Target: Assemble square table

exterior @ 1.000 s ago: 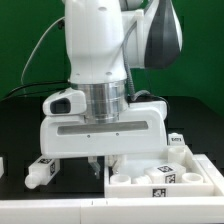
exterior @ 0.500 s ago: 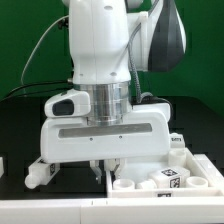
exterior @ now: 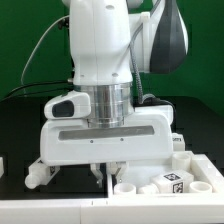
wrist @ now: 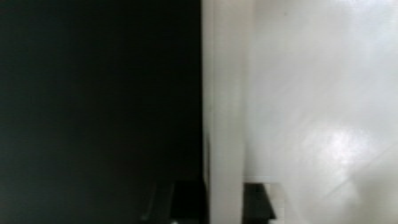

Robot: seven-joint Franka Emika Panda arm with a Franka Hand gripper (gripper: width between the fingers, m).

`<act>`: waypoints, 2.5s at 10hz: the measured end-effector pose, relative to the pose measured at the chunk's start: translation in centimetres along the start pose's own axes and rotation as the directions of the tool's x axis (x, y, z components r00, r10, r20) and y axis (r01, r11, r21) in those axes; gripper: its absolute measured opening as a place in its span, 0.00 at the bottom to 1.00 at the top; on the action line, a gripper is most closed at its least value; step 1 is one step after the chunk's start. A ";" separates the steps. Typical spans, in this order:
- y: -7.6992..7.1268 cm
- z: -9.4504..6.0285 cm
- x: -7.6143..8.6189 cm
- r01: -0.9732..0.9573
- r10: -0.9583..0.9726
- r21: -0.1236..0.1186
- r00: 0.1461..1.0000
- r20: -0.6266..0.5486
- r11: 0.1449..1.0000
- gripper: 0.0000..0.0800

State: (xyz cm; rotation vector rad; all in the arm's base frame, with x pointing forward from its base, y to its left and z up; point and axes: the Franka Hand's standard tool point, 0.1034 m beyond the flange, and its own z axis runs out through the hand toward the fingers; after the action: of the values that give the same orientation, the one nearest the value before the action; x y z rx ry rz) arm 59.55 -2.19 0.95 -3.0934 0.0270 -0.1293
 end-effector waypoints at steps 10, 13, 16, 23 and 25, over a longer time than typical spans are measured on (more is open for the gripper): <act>-1.9 -5.0 1.2 -0.165 0.163 0.024 0.984 0.078 0.986 0.80; -3.7 -5.5 4.3 -0.412 0.410 0.016 0.909 0.076 0.911 0.81; -4.1 -5.1 3.9 -0.402 0.401 0.019 0.915 0.055 0.915 0.81; -7.3 -2.9 2.9 -0.667 0.666 0.029 0.745 0.033 0.745 0.81; -7.4 -2.9 2.9 -0.667 0.666 0.029 0.745 0.034 0.745 0.81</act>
Offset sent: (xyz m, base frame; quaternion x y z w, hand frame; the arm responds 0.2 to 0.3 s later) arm 0.0000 0.0000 0.0000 0.0000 0.0000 0.0000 1.0000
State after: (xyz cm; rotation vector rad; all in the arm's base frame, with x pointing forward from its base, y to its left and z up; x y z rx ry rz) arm 62.28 4.97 4.39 -2.8221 1.1025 -0.0614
